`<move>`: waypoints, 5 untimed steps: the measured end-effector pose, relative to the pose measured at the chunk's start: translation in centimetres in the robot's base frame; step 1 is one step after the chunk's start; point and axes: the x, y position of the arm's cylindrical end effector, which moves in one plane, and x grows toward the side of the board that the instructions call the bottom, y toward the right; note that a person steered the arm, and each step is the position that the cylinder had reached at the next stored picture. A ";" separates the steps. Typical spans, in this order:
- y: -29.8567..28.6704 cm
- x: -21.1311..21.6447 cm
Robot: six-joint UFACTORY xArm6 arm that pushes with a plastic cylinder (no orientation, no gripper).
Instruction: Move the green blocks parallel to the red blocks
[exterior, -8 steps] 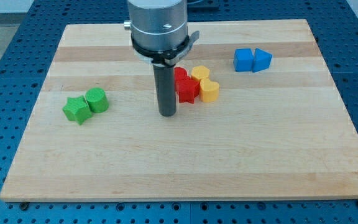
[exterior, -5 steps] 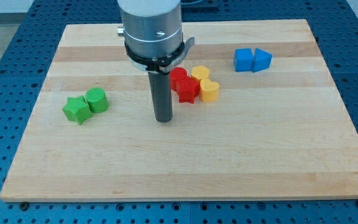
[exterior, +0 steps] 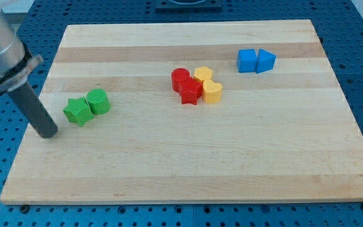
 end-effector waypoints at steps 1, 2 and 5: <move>1.9 -1.4; 4.5 -1.4; 7.6 -9.6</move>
